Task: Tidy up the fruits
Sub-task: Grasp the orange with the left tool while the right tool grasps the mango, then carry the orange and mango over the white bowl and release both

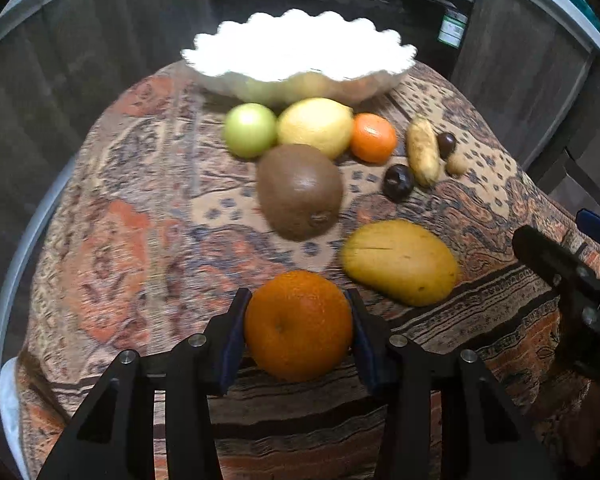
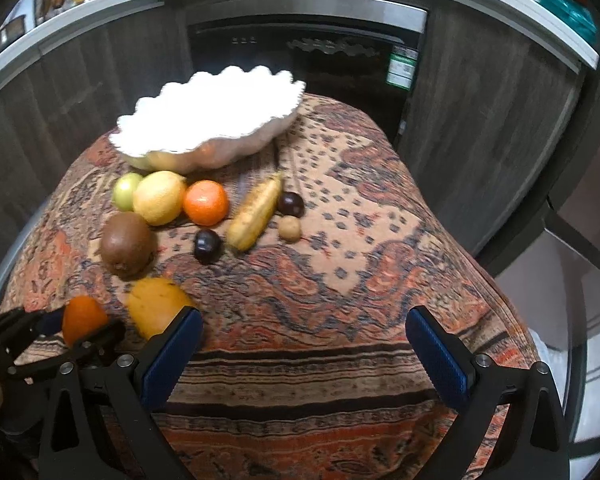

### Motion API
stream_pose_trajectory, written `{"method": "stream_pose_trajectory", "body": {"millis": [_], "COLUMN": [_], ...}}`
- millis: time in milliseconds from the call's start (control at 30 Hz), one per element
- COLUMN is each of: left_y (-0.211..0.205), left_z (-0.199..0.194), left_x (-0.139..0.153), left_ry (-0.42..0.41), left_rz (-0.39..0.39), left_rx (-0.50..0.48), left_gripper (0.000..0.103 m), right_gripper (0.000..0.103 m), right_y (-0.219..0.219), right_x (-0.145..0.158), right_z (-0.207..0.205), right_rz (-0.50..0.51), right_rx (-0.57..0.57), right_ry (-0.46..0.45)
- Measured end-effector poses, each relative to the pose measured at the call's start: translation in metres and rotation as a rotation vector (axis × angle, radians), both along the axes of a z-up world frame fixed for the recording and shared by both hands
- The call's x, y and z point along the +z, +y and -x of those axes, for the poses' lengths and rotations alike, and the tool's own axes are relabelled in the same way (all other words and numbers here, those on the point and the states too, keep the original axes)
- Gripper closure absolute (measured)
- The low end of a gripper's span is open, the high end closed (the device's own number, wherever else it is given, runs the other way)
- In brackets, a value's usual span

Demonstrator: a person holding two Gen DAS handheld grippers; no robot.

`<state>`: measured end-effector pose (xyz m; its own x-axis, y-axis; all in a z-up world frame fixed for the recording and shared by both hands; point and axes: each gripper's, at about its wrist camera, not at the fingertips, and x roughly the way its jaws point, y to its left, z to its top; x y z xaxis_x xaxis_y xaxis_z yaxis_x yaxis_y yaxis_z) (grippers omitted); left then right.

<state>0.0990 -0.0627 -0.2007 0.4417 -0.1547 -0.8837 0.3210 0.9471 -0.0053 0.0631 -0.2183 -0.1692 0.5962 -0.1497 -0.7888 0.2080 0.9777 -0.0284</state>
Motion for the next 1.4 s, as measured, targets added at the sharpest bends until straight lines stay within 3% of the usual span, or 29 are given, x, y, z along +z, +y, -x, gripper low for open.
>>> {"method": "stream_pose_trajectory", "body": {"millis": [267, 467, 800, 933, 1200, 1400], "left_y": [0.039, 0.063, 0.071, 0.071, 0.069, 0.067], "left_z": [0.002, -0.001, -0.002, -0.002, -0.001, 0.000], "left_x": [0.007, 0.005, 0.001, 0.002, 0.007, 0.013], "left_ry": [-0.012, -0.008, 0.013, 0.010, -0.003, -0.014], "left_rz": [-0.008, -0.025, -0.018, -0.020, -0.021, -0.014], "left_rx": [0.113, 0.186, 0.206, 0.207, 0.204, 0.200], "left_gripper": [0.058, 0.057, 0.058, 0.057, 0.057, 0.057], "right_gripper": [0.000, 0.002, 0.022, 0.038, 0.050, 0.052], "right_y": [0.038, 0.058, 0.072, 0.073, 0.073, 0.072], "right_x": [-0.003, -0.023, -0.047, -0.060, -0.057, -0.047], "right_z": [-0.023, -0.047, -0.060, -0.061, -0.057, -0.053], "right_rz": [-0.011, -0.011, -0.010, -0.025, -0.046, -0.066], "right_rx": [0.173, 0.278, 0.342, 0.357, 0.373, 0.367], "right_ry": [0.014, 0.079, 0.147, 0.194, 0.185, 0.167]}}
